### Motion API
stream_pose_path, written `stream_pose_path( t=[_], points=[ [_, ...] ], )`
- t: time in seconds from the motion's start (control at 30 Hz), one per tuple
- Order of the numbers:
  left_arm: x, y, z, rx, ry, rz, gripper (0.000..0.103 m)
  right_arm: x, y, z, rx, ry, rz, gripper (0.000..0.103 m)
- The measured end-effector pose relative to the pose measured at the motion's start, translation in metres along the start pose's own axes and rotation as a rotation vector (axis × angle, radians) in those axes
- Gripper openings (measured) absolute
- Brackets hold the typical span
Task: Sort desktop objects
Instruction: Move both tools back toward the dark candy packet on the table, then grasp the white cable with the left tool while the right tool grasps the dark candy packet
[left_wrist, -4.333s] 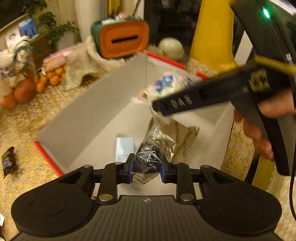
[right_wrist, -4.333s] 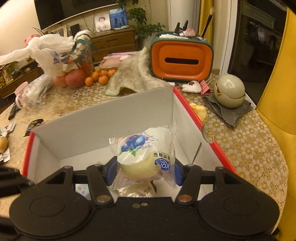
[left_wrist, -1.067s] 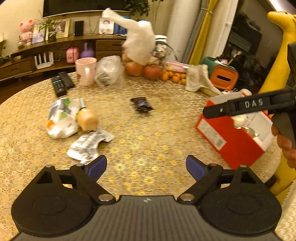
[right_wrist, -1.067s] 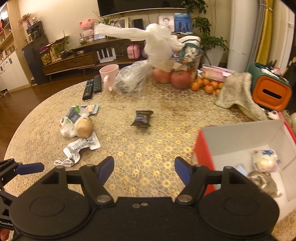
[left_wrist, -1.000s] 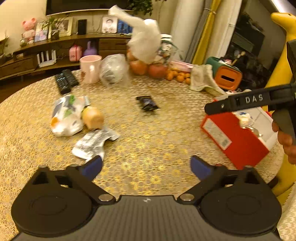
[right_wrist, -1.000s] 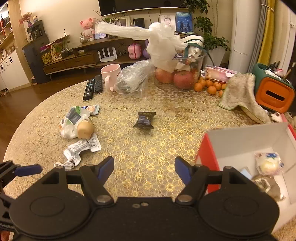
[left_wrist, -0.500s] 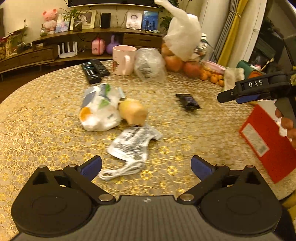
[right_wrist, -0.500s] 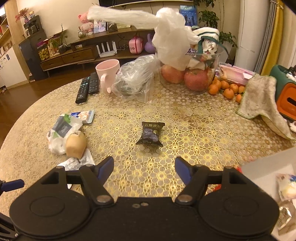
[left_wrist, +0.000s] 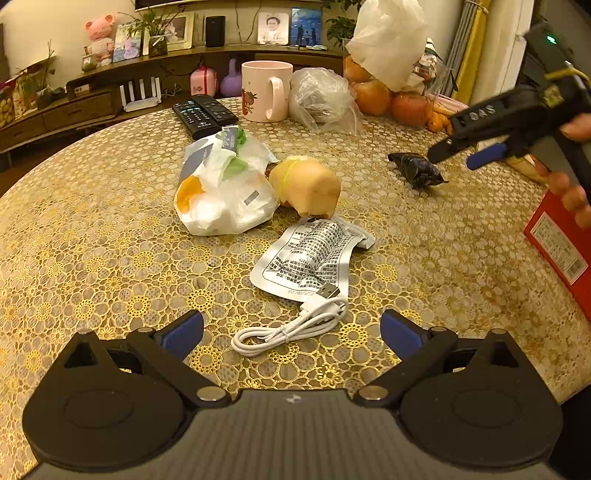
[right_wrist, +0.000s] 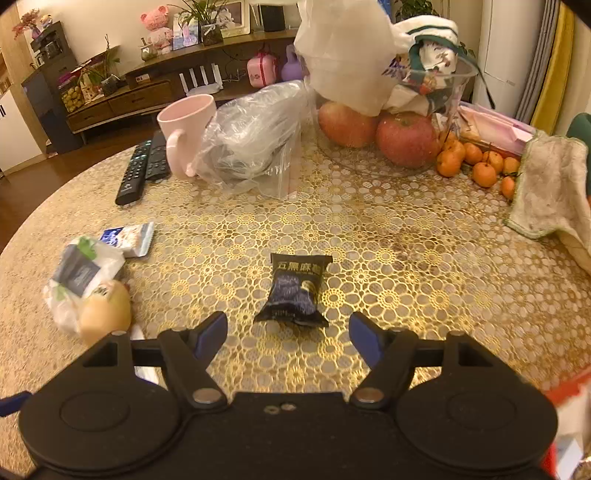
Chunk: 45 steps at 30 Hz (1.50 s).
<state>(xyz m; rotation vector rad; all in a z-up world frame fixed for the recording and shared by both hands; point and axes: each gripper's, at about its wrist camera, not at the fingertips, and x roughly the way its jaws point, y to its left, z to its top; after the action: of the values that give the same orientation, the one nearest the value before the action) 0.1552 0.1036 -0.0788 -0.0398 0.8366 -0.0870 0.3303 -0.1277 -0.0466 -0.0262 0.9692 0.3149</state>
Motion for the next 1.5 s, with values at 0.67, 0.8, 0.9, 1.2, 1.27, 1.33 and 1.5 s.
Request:
stream_pose_path(
  t=[0.67,0.8,0.9,1.2,1.27,1.33,1.5],
  points=[
    [0.015,-0.003,-0.008,0.046,-0.032,0.044,0.083,0.058,0.005,0.017,-0.004,0.032,-0.045,0.071],
    [0.013,-0.006,-0.008,0.061,-0.047,0.040,0.061,0.063,0.007,0.017,-0.013,0.041,-0.054,0.067],
    [0.012,-0.008,-0.007,0.071,-0.048,0.039,0.049,0.066,0.007,0.017,-0.010,0.051,-0.058,0.062],
    [0.010,-0.008,-0.004,0.044,-0.034,0.026,0.022,0.062,0.005,0.015,-0.008,0.041,-0.081,0.039],
    [0.010,-0.007,-0.003,0.033,-0.032,0.023,0.022,0.059,0.004,0.014,-0.006,0.037,-0.083,0.036],
    [0.010,-0.007,-0.003,0.026,-0.029,0.023,0.022,0.056,0.003,0.014,0.000,0.034,-0.081,0.035],
    [0.008,-0.008,-0.003,0.009,-0.015,0.022,0.021,0.045,0.001,0.010,-0.001,0.031,-0.074,0.033]
  ],
)
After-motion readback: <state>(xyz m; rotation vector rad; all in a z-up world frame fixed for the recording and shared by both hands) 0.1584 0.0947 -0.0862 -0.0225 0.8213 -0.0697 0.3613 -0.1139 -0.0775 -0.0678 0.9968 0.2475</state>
